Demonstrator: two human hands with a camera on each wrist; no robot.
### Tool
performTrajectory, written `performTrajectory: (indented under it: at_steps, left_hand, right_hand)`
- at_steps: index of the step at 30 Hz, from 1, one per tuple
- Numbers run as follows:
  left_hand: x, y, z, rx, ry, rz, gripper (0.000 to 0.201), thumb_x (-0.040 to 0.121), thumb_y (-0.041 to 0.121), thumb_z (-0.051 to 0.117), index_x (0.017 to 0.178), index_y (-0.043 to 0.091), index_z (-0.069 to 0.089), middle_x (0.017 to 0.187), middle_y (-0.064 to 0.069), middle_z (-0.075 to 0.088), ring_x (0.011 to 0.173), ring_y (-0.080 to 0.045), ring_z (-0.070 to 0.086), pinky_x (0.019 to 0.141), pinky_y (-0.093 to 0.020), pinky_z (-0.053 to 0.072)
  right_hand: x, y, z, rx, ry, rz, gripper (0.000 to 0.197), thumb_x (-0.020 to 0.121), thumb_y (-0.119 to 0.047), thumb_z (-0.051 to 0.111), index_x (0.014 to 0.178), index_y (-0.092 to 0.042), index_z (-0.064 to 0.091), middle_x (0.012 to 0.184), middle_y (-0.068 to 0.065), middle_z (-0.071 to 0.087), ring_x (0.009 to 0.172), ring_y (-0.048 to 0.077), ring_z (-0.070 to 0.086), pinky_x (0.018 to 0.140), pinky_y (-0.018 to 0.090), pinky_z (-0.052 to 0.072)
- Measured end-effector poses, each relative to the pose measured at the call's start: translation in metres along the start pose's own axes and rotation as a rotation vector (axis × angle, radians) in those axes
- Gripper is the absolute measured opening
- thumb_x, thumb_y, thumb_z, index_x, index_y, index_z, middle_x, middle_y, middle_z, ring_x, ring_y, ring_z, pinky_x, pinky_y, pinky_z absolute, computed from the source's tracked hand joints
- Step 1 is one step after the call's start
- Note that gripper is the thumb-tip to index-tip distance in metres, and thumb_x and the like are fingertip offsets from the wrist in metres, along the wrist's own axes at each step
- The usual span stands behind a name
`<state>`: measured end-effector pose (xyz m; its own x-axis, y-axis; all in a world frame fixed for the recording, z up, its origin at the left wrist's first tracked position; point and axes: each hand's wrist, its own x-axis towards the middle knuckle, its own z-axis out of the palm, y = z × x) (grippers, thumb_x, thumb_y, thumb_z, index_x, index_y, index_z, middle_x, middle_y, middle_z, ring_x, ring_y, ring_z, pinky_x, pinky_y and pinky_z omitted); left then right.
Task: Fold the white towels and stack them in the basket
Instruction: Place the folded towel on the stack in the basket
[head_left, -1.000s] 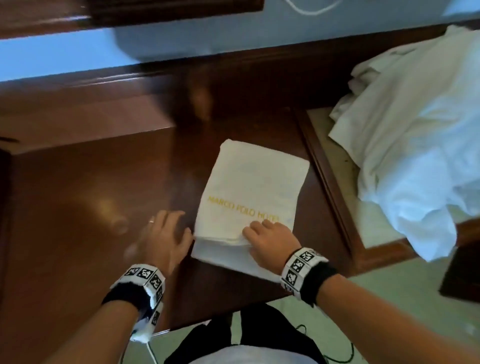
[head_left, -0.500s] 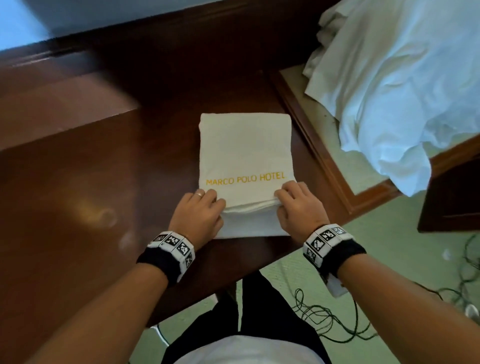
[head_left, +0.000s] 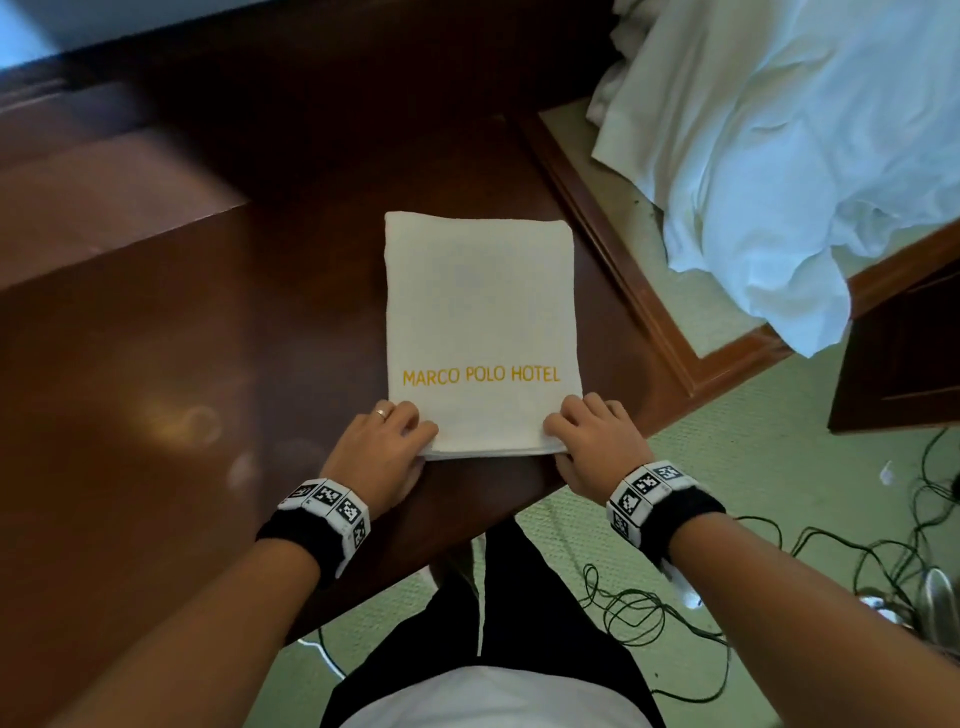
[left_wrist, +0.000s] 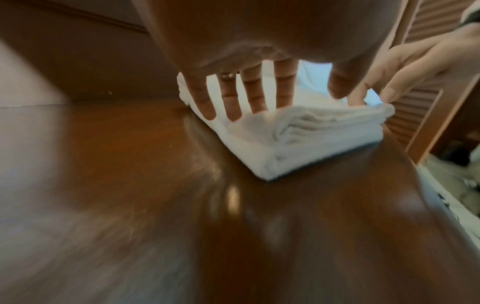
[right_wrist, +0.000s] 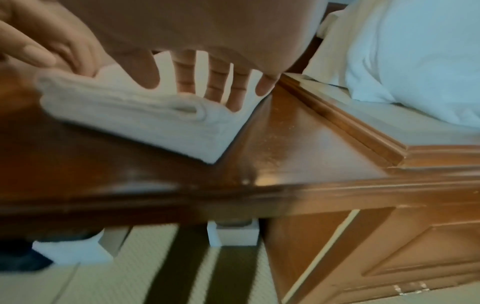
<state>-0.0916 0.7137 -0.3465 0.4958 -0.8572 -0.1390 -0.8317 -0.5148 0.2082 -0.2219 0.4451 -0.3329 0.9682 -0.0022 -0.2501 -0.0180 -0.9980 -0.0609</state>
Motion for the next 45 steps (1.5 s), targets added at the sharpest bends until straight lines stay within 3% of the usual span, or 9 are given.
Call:
performTrajectory:
  at_steps: [5,8,12,15,20,26,31,38,45]
  left_hand:
    - [0.026,-0.006,-0.019,-0.101,0.141,-0.095,0.044,0.088,0.055,0.051,0.097,0.018,0.071,0.094,-0.004,0.062,0.083,-0.030,0.058,0.069,-0.039,0.045]
    - [0.051,-0.006,-0.022,-0.052,0.169,-0.157,0.058,0.090,0.056,0.047,0.130,0.017,0.062,0.127,-0.010,0.060,0.113,-0.035,0.056,0.089,-0.046,0.046]
    - [0.054,-0.006,-0.001,0.017,-0.174,-0.212,0.083,0.091,0.075,0.017,0.160,0.032,0.001,0.169,-0.001,-0.005,0.155,-0.027,0.004,0.120,-0.053,0.015]
    - [0.041,-0.020,0.004,0.017,-0.188,-0.293,0.086,0.089,0.080,0.007,0.158,0.034,-0.012,0.167,0.006,-0.020,0.155,-0.023,-0.009,0.122,-0.054,0.002]
    - [0.071,-0.055,-0.030,-0.011,-0.051,-0.435,0.089,0.090,0.075,0.019,0.161,0.021,0.008,0.169,-0.010,0.004,0.154,-0.031,0.006,0.121,-0.053,0.011]
    - [0.156,-0.058,-0.044,0.130,-0.099,-0.188,0.083,0.093,0.072,0.018,0.161,0.024,0.005,0.169,-0.003,-0.001,0.155,-0.029,0.005,0.121,-0.055,0.009]
    - [0.151,-0.074,-0.030,0.078,-0.183,-0.402,0.087,0.093,0.078,0.009,0.159,0.026,-0.010,0.167,0.008,-0.019,0.155,-0.023,-0.010,0.118,-0.061,-0.005]
    - [0.122,-0.032,-0.040,-0.174,-0.094,-0.733,0.098,0.085,0.076,0.048,0.153,0.011,0.021,0.154,-0.014,0.034,0.135,-0.037,0.035,0.105,-0.054,0.034]
    - [0.080,0.003,-0.017,-0.604,-0.195,-1.017,0.090,0.071,0.077,0.070,0.128,0.010,0.047,0.127,-0.013,0.061,0.116,-0.038,0.060,0.091,-0.043,0.051]
  right_hand:
    - [0.019,0.001,-0.015,0.158,0.204,0.039,0.028,0.082,-0.038,0.049,0.087,-0.016,0.065,0.092,0.002,0.058,0.084,0.027,0.052,0.076,0.039,0.038]
    - [0.045,-0.009,-0.019,0.165,0.218,0.088,0.041,0.089,-0.042,0.049,0.121,-0.018,0.061,0.127,0.007,0.056,0.113,0.030,0.052,0.088,0.043,0.044]
    - [0.053,-0.004,0.001,0.126,-0.104,0.189,0.071,0.097,-0.064,0.025,0.157,-0.031,0.006,0.166,0.001,-0.009,0.152,0.022,-0.004,0.118,0.051,0.014]
    - [0.045,0.015,0.009,0.116,-0.117,0.241,0.076,0.096,-0.067,0.014,0.158,-0.024,0.002,0.165,-0.004,-0.013,0.152,0.016,-0.008,0.121,0.051,0.010]
    - [0.079,0.035,-0.019,0.142,0.097,0.223,0.068,0.098,-0.059,0.022,0.146,-0.014,0.039,0.161,0.009,0.024,0.149,0.026,0.021,0.111,0.048,0.027]
    - [0.165,0.041,-0.044,0.012,0.072,0.020,0.065,0.099,-0.055,0.031,0.155,-0.022,0.022,0.165,0.008,0.009,0.151,0.029,0.013,0.113,0.053,0.025]
    - [0.162,0.076,-0.029,-0.020,-0.065,0.106,0.067,0.101,-0.056,0.020,0.158,-0.022,0.011,0.166,0.000,-0.006,0.153,0.022,-0.001,0.118,0.057,0.014]
    - [0.112,0.049,-0.027,0.237,-0.003,0.449,0.072,0.090,-0.059,0.049,0.145,-0.015,0.032,0.138,0.011,0.042,0.115,0.036,0.052,0.090,0.048,0.043]
    - [0.063,0.013,-0.008,0.697,-0.159,0.736,0.069,0.082,-0.068,0.061,0.120,-0.013,0.044,0.121,0.010,0.061,0.109,0.035,0.060,0.088,0.045,0.050]
